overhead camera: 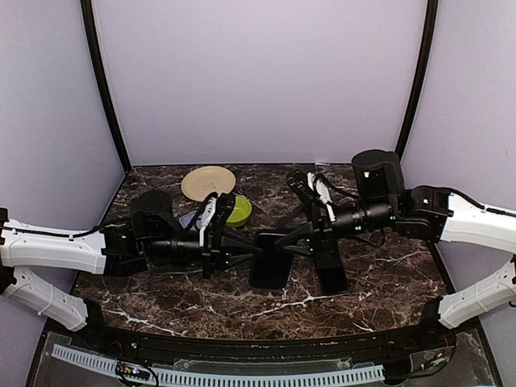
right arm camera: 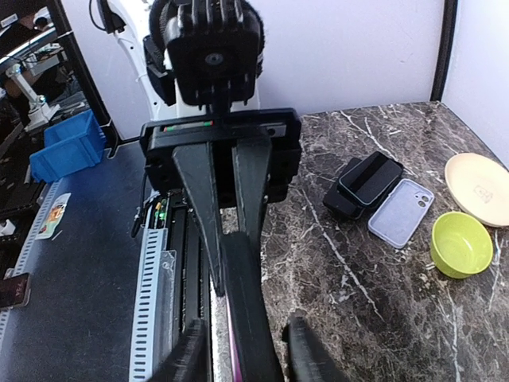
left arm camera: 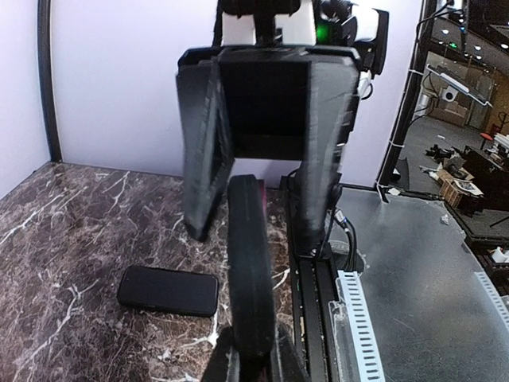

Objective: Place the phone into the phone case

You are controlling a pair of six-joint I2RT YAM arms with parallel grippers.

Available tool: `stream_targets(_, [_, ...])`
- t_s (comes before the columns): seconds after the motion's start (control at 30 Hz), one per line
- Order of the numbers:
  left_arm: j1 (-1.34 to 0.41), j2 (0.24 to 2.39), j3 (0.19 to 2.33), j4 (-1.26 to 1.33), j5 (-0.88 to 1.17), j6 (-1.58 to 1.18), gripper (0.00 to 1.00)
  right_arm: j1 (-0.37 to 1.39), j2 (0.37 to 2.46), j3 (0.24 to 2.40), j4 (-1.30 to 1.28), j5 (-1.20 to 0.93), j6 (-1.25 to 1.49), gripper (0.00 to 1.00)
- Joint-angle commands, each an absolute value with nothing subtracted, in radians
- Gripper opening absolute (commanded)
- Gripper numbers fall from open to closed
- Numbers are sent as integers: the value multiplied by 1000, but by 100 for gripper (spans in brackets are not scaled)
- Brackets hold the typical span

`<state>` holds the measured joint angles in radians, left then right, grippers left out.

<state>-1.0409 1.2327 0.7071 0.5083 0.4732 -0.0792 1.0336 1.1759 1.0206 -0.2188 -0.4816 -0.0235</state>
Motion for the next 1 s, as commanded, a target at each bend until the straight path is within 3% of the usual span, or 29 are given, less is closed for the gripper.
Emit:
stream_targets(0.0, [-1039,1246,753,527,432,-78,0,1036,1225,1113,-246,-398,-57,72])
stream_targets(0.1, [-1039,1239,751,526,430,-63,0,1037,1268,1151,-294,-429,-80,73])
stream_targets(0.27, [-1039,1241,753,520,431,-62,0,1037,1302,1160,-274,-480,-86,58])
stream_targets(0.4, [-1039,1241,752,526,437,-64,0,1037,1325,1163,-283,-474,-98,59])
stream_targets(0.47, [-1039,1242,752,524,441,-63,0,1037,1337,1161,-285,-471,-100,41])
stream_targets(0.57, [-1039,1243,753,522,446,-62,0,1037,1351,1167,-285,-486,-102,0])
stream_targets(0.77, [-1039,1237,743,549,462,-94,0,1031,1318,1157,-255,-510,-95,0])
stream_targets(0.8, [-1039,1232,737,566,462,-102,0,1026,1311,1155,-254,-504,-86,18])
stream_targets(0.83, [-1039,1227,732,576,459,-120,0,1020,1301,1150,-249,-496,-71,46])
stream_targets(0.87, [-1038,1212,719,606,448,-129,0,1012,1287,1135,-240,-495,-59,63])
stream_targets(0.9, [-1036,1205,711,624,439,-150,0,1002,1271,1114,-223,-498,-43,72])
stream_targets(0.97, [-1033,1180,673,700,422,-183,0,986,1228,1054,-164,-495,-10,77])
